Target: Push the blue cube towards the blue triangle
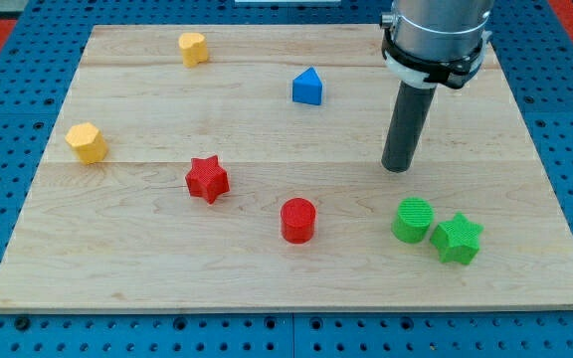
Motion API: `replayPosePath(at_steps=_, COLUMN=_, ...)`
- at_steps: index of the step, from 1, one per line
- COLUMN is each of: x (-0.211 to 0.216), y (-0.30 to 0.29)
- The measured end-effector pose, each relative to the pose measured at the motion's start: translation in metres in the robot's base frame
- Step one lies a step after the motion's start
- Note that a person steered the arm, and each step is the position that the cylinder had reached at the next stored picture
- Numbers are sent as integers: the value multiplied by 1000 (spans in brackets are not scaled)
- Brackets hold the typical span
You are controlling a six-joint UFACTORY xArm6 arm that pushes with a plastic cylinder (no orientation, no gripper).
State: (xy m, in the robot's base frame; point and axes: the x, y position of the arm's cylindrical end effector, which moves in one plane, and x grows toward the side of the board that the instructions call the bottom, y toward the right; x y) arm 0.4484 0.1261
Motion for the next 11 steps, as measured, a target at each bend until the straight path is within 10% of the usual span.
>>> replayPosePath(at_steps=4, x=-146, y=138)
replayPosePath(at_steps=7, x=-166, y=10)
replayPosePath(at_steps=11, x=-187, y=-14)
